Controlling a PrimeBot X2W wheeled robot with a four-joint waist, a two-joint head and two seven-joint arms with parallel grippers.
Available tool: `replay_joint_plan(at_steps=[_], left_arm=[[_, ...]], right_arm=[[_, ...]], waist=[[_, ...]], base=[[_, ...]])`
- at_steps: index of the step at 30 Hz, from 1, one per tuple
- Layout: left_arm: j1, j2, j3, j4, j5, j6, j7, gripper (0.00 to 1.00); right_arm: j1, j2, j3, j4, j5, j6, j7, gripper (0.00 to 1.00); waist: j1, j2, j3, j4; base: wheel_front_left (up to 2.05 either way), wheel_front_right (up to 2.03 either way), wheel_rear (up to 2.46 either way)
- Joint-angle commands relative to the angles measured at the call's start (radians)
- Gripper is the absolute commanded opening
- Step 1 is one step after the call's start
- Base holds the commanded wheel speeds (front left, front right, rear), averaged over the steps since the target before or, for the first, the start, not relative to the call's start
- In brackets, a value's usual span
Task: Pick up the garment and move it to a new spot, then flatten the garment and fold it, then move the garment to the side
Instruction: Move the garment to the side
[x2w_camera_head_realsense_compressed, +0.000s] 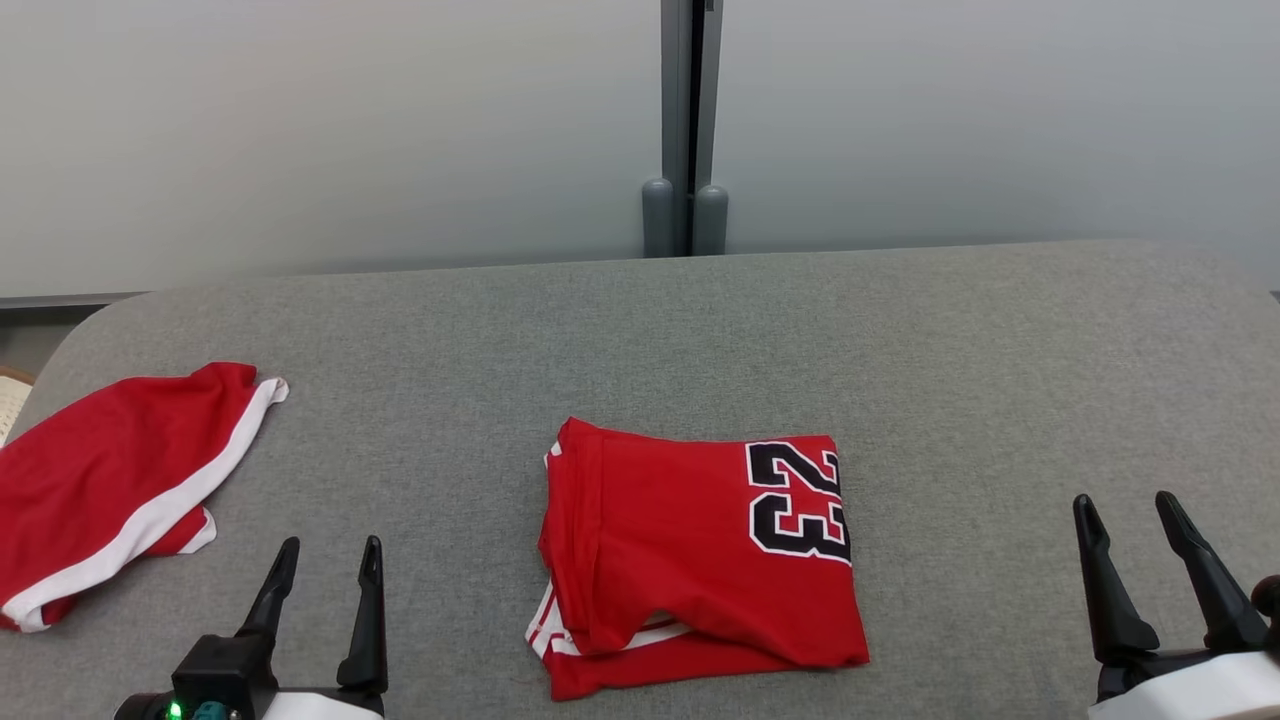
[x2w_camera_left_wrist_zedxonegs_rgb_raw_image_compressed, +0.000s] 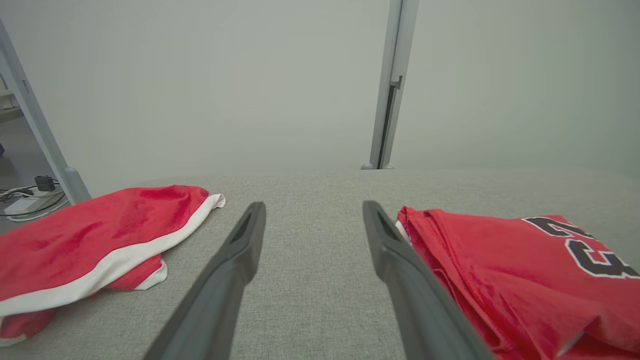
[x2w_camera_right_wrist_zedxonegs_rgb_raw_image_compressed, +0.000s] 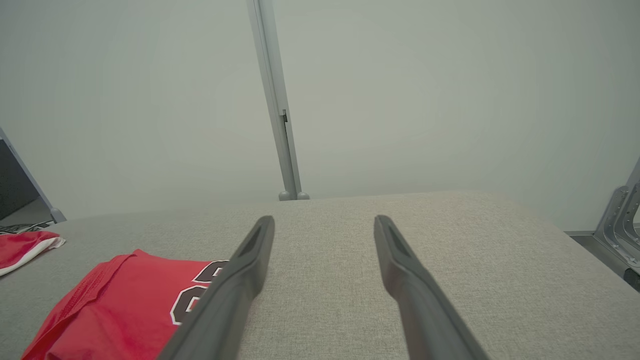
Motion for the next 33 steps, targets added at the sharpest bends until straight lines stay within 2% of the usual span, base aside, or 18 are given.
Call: replay_joint_plan(at_steps=[1,6,12,17,23,24,25,26,27,31,33], left_arm=[[-0.023,0.0,-0.003,0.0,-0.002,0.001,-0.005,1.0],[-0.057,-0.005,-0.015,-0.008,0.003,-0.002,-0.015,1.0],[-0.159,-0.033,-0.045,-0.009,0.002,-0.012,-0.037,1.0],[-0.232,-0.059,-0.076,-0.002,-0.002,-0.016,-0.051,1.0],[-0.271,-0.07,-0.086,-0.014,0.002,-0.012,-0.054,1.0],[-0.271,-0.071,-0.085,-0.018,0.004,-0.012,-0.054,1.0],[-0.271,-0.073,-0.085,-0.019,0.006,-0.012,-0.054,1.0],[-0.272,-0.073,-0.083,-0.022,0.007,-0.012,-0.054,1.0],[-0.273,-0.074,-0.082,-0.024,0.009,-0.012,-0.054,1.0],[-0.264,-0.076,-0.07,-0.03,0.024,-0.014,-0.054,1.0],[-0.255,-0.073,-0.059,-0.041,0.037,-0.012,-0.054,1.0]], right_arm=[[0.003,-0.004,-0.007,0.004,-0.002,0.0,0.003,1.0],[0.014,-0.011,-0.017,0.047,0.001,0.0,0.017,1.0],[-0.059,-0.032,-0.003,0.16,0.023,0.0,0.007,1.0],[-0.144,-0.056,0.091,0.275,0.017,0.0,0.02,1.0],[-0.21,-0.057,0.191,0.402,0.052,0.0,0.048,1.0],[-0.215,-0.058,0.2,0.421,0.059,0.0,0.067,0.91],[-0.216,-0.059,0.212,0.441,0.058,0.0,0.086,0.48],[-0.216,-0.062,0.219,0.45,0.057,0.0,0.096,0.26],[-0.219,-0.063,0.221,0.454,0.057,0.0,0.098,0.0],[-0.222,-0.084,0.217,0.435,0.036,-0.001,0.091,0.0],[-0.232,-0.091,0.22,0.411,0.026,-0.001,0.083,0.0]], waist=[[0.0,0.0,0.002,0.012],[0.0,0.0,0.025,0.059],[0.0,0.0,0.135,0.158],[0.0,0.0,0.21,0.221],[0.0,0.0,0.251,0.254],[0.0,0.0,0.256,0.256],[0.0,0.0,0.258,0.257],[0.0,0.0,0.261,0.257],[0.0,0.0,0.263,0.258],[0.0,0.0,0.258,0.24],[0.0,0.0,0.259,0.209]], base=[[0.0,0.0,0.0],[0.0,0.0,0.0],[0.0,0.0,0.0],[0.0,0.0,0.0],[0.0,0.0,0.0],[0.0,0.0,0.0],[0.0,0.0,0.0],[0.0,0.0,0.0],[0.0,0.0,0.0],[0.0,0.0,0.0],[0.0,0.0,0.0]])
